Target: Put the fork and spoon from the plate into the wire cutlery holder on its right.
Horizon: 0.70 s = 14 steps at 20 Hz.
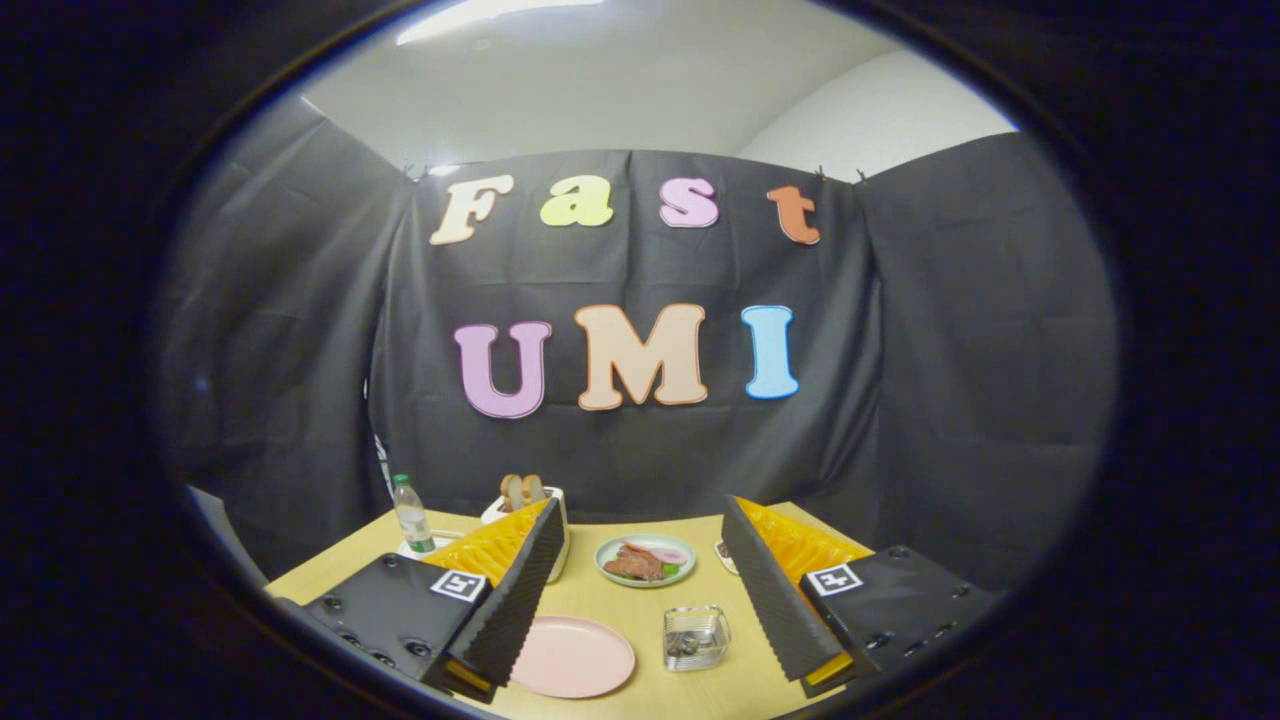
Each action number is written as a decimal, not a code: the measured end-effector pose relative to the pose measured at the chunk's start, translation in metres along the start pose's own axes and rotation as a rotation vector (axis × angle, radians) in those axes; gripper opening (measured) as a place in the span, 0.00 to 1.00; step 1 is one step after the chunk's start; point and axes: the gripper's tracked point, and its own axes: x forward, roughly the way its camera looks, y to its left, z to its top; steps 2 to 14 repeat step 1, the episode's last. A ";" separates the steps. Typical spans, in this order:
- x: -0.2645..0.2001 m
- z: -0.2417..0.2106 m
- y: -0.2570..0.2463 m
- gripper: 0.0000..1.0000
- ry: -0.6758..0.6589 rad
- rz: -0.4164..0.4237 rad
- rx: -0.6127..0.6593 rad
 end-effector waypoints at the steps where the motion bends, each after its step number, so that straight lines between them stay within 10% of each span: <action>1: 0.000 -0.002 0.000 0.99 0.004 -0.001 0.005; 14: 0.000 -0.002 0.000 0.99 0.004 -0.001 0.005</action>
